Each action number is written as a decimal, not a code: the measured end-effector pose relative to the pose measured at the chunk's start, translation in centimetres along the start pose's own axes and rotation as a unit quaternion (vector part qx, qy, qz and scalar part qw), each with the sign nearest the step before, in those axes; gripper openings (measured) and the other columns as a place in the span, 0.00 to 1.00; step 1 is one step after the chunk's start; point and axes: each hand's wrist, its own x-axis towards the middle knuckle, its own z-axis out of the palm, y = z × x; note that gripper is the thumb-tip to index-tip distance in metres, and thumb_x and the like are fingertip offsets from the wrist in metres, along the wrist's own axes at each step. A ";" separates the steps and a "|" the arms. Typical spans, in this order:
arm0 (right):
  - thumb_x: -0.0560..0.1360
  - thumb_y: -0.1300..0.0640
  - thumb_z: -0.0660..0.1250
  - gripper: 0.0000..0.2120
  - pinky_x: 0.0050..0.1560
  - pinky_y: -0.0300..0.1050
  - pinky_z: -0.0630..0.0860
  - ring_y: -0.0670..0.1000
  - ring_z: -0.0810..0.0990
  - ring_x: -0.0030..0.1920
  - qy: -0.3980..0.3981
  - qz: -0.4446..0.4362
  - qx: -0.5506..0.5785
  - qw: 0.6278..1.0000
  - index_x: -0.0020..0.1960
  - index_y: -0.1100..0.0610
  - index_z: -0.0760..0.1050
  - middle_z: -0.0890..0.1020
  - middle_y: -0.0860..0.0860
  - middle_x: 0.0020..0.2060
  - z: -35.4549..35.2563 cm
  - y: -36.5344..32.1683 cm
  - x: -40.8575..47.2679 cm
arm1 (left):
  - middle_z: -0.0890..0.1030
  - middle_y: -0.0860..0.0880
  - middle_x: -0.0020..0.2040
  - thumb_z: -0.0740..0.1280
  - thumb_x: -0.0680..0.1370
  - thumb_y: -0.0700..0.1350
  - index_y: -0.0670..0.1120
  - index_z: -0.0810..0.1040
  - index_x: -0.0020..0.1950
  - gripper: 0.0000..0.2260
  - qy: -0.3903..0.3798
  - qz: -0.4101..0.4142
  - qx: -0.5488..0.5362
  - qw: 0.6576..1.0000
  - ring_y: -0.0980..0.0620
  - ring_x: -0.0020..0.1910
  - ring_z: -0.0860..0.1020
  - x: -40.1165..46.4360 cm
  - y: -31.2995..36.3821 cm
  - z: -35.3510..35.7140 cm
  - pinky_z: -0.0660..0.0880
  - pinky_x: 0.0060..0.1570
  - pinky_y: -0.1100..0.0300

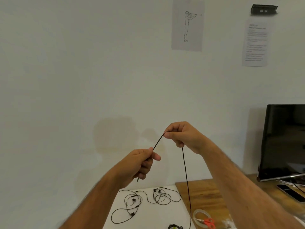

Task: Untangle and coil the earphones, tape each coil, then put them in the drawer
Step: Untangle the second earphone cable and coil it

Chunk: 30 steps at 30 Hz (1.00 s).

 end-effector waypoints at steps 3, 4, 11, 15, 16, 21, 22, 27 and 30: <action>0.76 0.64 0.69 0.03 0.27 0.40 0.60 0.48 0.61 0.25 0.018 -0.020 0.009 1.000 0.44 0.61 0.81 0.68 0.48 0.23 0.4 0.2 0.3 | 0.58 0.52 0.31 0.55 0.83 0.54 0.43 0.76 0.47 0.17 -0.004 0.003 -0.024 1.000 0.55 0.28 0.54 -0.1 0.0 0.5 0.54 0.26 0.65; 0.76 0.64 0.69 0.03 0.27 0.40 0.61 0.48 0.61 0.25 0.026 -0.027 0.014 0.999 0.44 0.61 0.81 0.68 0.48 0.23 0.6 0.3 0.4 | 0.58 0.52 0.31 0.55 0.83 0.53 0.43 0.76 0.47 0.17 -0.006 0.005 -0.035 0.999 0.56 0.27 0.54 -0.1 0.1 0.7 0.53 0.26 0.64; 0.76 0.63 0.70 0.06 0.28 0.44 0.60 0.49 0.61 0.26 0.102 -0.054 0.069 0.991 0.42 0.57 0.82 0.70 0.49 0.25 2.2 1.1 1.5 | 0.58 0.52 0.29 0.54 0.83 0.51 0.40 0.76 0.54 0.17 -0.007 0.002 -0.135 0.991 0.57 0.26 0.53 -0.5 0.9 2.7 0.51 0.24 0.65; 0.75 0.64 0.70 0.05 0.29 0.45 0.59 0.50 0.61 0.27 0.121 -0.061 0.094 0.986 0.42 0.56 0.83 0.71 0.50 0.25 3.0 1.4 1.7 | 0.58 0.52 0.29 0.54 0.84 0.51 0.41 0.75 0.54 0.15 0.010 -0.039 -0.180 0.983 0.58 0.25 0.54 -0.4 0.8 3.2 0.52 0.23 0.66; 0.75 0.64 0.70 0.06 0.29 0.45 0.59 0.50 0.61 0.27 0.126 -0.060 0.095 0.986 0.42 0.56 0.83 0.71 0.49 0.25 3.1 1.5 1.7 | 0.58 0.52 0.29 0.54 0.84 0.51 0.42 0.74 0.53 0.15 0.013 -0.042 -0.191 0.981 0.58 0.25 0.54 -0.4 0.8 3.2 0.52 0.23 0.66; 0.76 0.63 0.70 0.04 0.28 0.43 0.62 0.48 0.63 0.26 0.133 -0.048 0.113 0.984 0.44 0.58 0.82 0.71 0.47 0.24 3.7 2.3 1.7 | 0.60 0.52 0.29 0.55 0.83 0.50 0.44 0.72 0.47 0.13 -0.007 -0.009 -0.213 0.977 0.58 0.25 0.55 -0.7 1.5 3.8 0.51 0.23 0.66; 0.76 0.63 0.70 0.03 0.28 0.42 0.63 0.48 0.64 0.26 0.132 -0.044 0.117 0.983 0.44 0.59 0.82 0.71 0.48 0.24 3.9 2.6 1.7 | 0.60 0.52 0.29 0.55 0.83 0.49 0.44 0.72 0.46 0.13 -0.014 0.004 -0.211 0.977 0.57 0.25 0.54 -0.8 1.8 3.9 0.51 0.24 0.66; 0.73 0.58 0.69 0.04 0.36 0.45 0.66 0.59 0.68 0.38 0.098 -0.018 0.143 0.985 0.43 0.55 0.83 0.74 0.61 0.36 5.6 4.3 1.1 | 0.64 0.52 0.29 0.54 0.84 0.45 0.43 0.71 0.45 0.12 -0.022 0.098 -0.176 0.979 0.58 0.25 0.57 -0.3 3.1 3.8 0.54 0.24 0.67; 0.74 0.60 0.68 0.08 0.30 0.42 0.63 0.54 0.66 0.29 0.074 0.002 0.153 0.985 0.38 0.52 0.82 0.72 0.58 0.33 6.9 5.3 0.3 | 0.64 0.49 0.30 0.54 0.84 0.43 0.40 0.72 0.50 0.11 0.009 0.133 -0.157 0.979 0.57 0.23 0.61 0.3 3.6 3.1 0.63 0.22 0.67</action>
